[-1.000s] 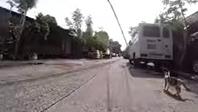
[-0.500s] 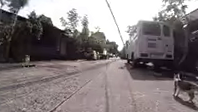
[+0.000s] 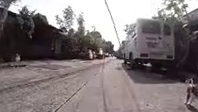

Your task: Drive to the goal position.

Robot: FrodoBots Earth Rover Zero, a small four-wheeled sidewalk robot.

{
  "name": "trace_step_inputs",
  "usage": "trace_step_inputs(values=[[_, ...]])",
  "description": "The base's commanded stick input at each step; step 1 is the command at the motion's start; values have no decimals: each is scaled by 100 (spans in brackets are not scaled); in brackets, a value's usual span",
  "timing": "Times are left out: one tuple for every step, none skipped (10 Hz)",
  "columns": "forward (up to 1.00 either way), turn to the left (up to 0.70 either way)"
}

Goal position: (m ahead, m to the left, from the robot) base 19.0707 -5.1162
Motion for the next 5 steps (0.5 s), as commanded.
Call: trace_step_inputs(values=[[70,-3],[70,-27],[70,0],[70,0],[70,0]])
